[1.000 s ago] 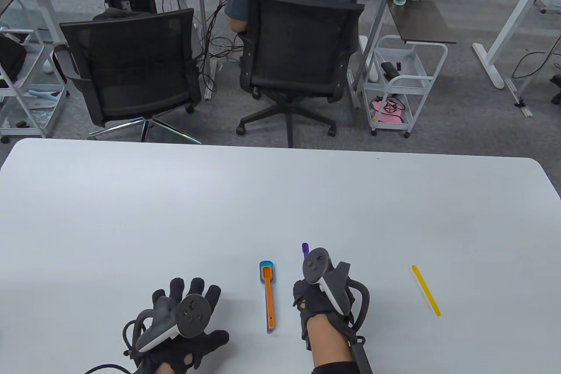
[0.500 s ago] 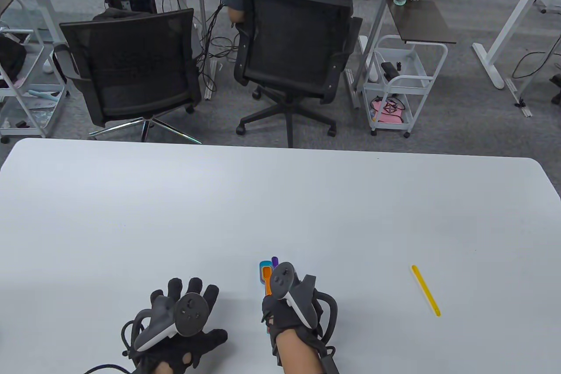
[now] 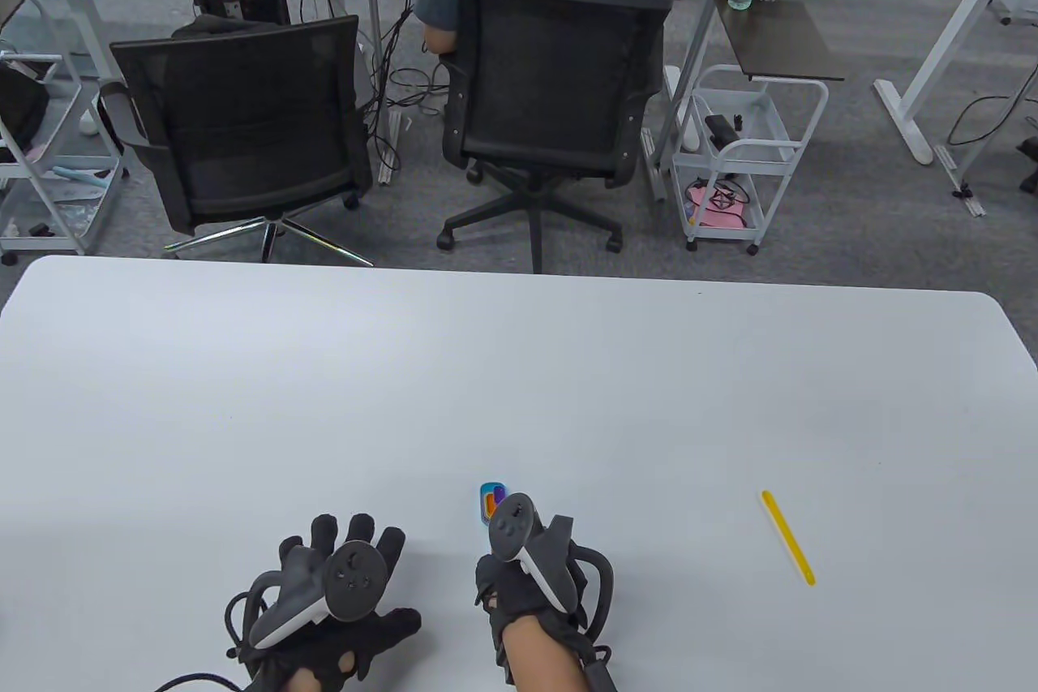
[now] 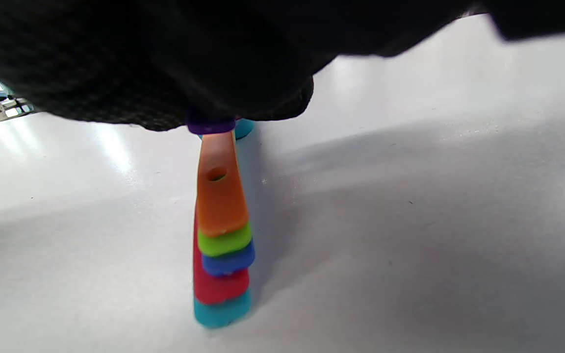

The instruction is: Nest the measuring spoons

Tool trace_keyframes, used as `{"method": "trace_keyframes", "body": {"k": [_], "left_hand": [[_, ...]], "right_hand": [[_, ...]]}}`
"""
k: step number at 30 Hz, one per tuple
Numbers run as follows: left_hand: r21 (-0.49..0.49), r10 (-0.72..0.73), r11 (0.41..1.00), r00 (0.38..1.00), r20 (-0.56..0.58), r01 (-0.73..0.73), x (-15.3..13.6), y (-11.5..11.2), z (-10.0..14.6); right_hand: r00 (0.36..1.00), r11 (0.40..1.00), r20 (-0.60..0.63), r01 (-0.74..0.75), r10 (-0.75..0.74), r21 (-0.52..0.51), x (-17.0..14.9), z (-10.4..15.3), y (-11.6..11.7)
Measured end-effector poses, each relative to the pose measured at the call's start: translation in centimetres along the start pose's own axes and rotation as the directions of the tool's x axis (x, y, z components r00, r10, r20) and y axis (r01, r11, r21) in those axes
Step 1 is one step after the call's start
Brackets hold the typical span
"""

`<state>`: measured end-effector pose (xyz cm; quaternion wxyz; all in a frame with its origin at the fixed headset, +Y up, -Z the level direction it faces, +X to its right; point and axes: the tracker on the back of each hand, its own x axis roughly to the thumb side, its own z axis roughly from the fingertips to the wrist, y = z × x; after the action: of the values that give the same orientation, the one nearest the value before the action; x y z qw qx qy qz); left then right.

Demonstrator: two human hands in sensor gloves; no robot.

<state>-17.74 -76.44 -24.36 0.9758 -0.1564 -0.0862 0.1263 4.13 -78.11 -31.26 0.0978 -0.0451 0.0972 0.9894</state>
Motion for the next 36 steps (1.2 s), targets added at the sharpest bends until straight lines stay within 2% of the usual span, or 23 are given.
{"method": "trace_keyframes", "body": {"k": [36], "left_hand": [[-0.005,0.005,1.000,1.000,-0.008,-0.005,-0.13,0.07,-0.02]], "right_hand": [[1.000,1.000,0.015,-0.016,0.015,0.011,0.18,0.43,0.31]]}}
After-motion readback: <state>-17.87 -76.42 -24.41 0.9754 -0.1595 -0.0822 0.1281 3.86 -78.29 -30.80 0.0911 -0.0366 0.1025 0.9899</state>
